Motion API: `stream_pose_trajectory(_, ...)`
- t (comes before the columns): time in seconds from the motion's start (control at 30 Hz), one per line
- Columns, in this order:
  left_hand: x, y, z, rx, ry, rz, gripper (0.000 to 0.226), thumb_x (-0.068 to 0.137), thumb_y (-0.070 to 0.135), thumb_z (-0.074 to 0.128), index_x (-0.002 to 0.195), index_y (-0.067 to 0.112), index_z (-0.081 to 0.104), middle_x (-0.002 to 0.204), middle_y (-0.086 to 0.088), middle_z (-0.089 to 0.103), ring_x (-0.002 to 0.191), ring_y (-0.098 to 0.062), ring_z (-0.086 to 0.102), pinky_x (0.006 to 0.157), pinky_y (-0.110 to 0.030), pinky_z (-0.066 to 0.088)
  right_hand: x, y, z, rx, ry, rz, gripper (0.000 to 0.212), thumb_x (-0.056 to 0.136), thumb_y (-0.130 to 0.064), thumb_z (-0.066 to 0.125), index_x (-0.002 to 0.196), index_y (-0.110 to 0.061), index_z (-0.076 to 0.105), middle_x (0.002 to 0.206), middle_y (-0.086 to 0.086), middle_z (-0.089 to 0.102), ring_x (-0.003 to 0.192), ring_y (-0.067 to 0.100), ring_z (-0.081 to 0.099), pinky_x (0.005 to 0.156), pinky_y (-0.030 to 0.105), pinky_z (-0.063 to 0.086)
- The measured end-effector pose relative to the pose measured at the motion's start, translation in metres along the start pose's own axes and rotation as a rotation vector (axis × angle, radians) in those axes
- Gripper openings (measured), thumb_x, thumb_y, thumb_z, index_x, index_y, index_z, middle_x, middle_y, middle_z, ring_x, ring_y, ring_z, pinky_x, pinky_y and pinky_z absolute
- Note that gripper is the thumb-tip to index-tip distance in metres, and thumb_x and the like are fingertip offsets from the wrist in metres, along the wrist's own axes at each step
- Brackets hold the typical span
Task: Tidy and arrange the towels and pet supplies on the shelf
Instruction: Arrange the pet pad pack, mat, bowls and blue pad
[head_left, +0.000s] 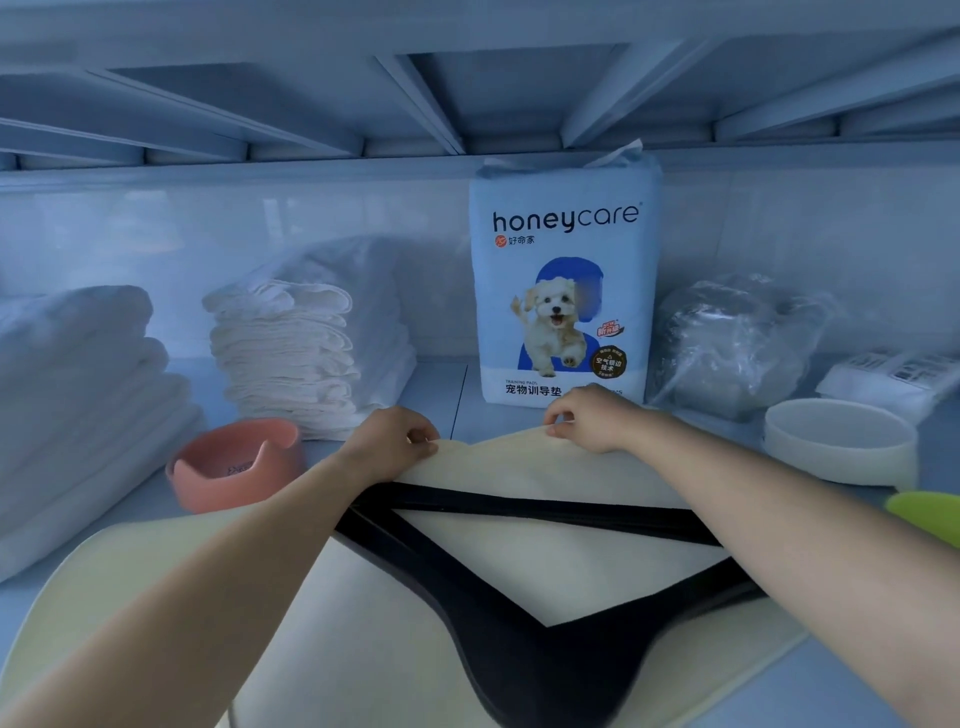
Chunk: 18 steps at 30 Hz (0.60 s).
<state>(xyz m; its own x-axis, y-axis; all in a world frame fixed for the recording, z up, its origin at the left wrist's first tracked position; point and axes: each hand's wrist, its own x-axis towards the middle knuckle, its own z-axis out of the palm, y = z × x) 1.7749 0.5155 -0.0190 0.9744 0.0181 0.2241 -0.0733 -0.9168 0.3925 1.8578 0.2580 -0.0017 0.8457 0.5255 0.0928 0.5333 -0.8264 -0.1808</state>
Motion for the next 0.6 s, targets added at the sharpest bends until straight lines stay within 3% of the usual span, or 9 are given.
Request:
stream_pose_trajectory(0.1, 0.005, 0.005, 0.002, -0.041, 0.022, -0.011, 0.014, 0.086, 0.022, 0.063, 0.097, 0.020, 0.070, 0.095, 0.005, 0.067, 0.084, -0.009, 0.056, 0.076, -0.018, 0.038, -0.002, 0.001, -0.008, -0.009, -0.012, 0.019, 0.022, 0.092, -0.036, 0.053, 0.107, -0.026, 0.065, 0.118, -0.001, 0.057, 0.106, 0.020, 0.052, 0.093, 0.036, 0.045)
stream_pose_trajectory(0.2, 0.009, 0.010, 0.004, -0.042, 0.014, 0.002, 0.014, 0.085, 0.022, 0.064, 0.098, 0.019, 0.070, 0.095, 0.005, 0.067, 0.084, -0.009, 0.056, 0.075, -0.018, 0.038, -0.007, 0.004, -0.011, -0.011, 0.013, 0.014, 0.024, 0.093, -0.034, 0.054, 0.109, -0.022, 0.065, 0.120, 0.000, 0.059, 0.107, 0.019, 0.053, 0.092, 0.033, 0.044)
stream_pose_trajectory(0.37, 0.014, 0.015, 0.006, 0.028, -0.059, 0.033, 0.010, 0.086, 0.025, 0.064, 0.093, 0.023, 0.070, 0.092, 0.009, 0.065, 0.086, -0.009, 0.057, 0.076, -0.018, 0.040, -0.023, 0.025, -0.009, -0.011, 0.016, 0.083, 0.038, 0.093, -0.027, 0.055, 0.130, -0.016, 0.053, 0.136, 0.005, 0.050, 0.121, 0.023, 0.047, 0.103, 0.032, 0.037)
stream_pose_trajectory(0.5, 0.023, 0.047, 0.008, -0.075, -0.069, 0.093, 0.008, 0.087, 0.027, 0.062, 0.092, 0.031, 0.067, 0.087, 0.015, 0.062, 0.079, -0.002, 0.057, 0.065, -0.015, 0.040, -0.053, 0.054, -0.025, 0.000, 0.055, 0.133, 0.044, 0.091, -0.026, 0.059, 0.134, -0.018, 0.050, 0.140, 0.003, 0.047, 0.128, 0.022, 0.042, 0.105, 0.028, 0.033)
stream_pose_trajectory(0.6, 0.026, 0.088, 0.013, -0.137, -0.094, 0.180, 0.009, 0.087, 0.030, 0.062, 0.093, 0.030, 0.069, 0.090, 0.017, 0.062, 0.080, 0.001, 0.057, 0.059, -0.013, 0.042, -0.082, 0.077, -0.044, -0.018, 0.091, 0.101, 0.041, 0.088, -0.025, 0.063, 0.128, -0.020, 0.055, 0.133, 0.001, 0.054, 0.124, 0.021, 0.047, 0.102, 0.029, 0.036)
